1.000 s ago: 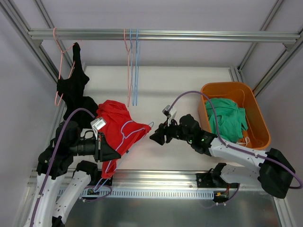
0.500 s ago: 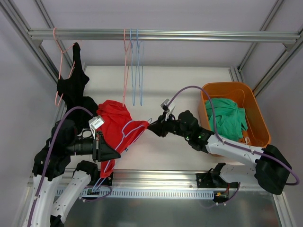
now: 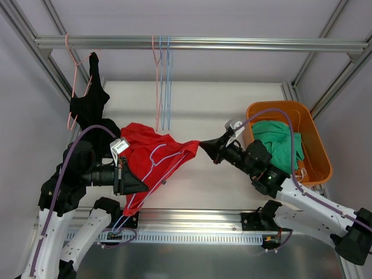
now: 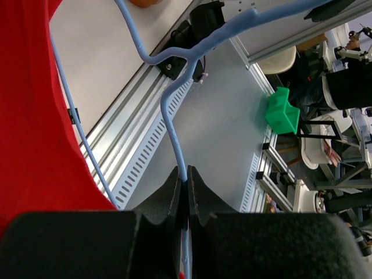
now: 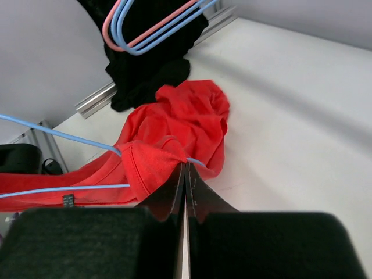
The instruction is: Remove the tank top from the hanger
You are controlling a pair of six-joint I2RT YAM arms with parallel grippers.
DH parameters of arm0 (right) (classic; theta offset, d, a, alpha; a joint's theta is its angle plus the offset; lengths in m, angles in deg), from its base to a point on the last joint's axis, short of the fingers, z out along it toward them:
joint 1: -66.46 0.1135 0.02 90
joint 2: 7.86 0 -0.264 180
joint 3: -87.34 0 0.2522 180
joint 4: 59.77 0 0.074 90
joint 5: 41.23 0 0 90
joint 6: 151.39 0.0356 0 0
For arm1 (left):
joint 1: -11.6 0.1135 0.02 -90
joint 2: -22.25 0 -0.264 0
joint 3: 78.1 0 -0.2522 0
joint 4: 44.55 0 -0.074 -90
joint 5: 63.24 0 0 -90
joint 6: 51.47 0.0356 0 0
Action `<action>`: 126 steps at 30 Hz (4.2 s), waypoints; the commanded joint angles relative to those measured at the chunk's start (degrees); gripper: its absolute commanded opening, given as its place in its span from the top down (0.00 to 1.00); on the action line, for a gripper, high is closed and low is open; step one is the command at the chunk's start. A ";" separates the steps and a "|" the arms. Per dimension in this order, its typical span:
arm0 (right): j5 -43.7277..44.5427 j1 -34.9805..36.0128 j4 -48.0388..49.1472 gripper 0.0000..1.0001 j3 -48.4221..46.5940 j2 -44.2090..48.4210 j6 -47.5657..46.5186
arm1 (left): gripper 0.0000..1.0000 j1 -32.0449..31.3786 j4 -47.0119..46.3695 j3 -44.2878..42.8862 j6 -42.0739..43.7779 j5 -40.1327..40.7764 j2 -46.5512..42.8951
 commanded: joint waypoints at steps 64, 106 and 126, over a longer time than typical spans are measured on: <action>-10.48 -14.75 -27.36 0.46 -27.42 -3.83 -2.26 | 1.00 -21.67 -57.74 -4.39 -34.35 23.52 12.11; 9.83 -23.45 -36.49 1.00 -36.56 -5.77 -4.81 | 1.00 -24.92 -56.60 -19.56 -25.22 10.94 20.71; -24.36 -29.07 -41.24 1.00 -36.65 8.30 7.76 | 1.00 -41.71 -126.73 -22.11 -3.77 39.34 44.35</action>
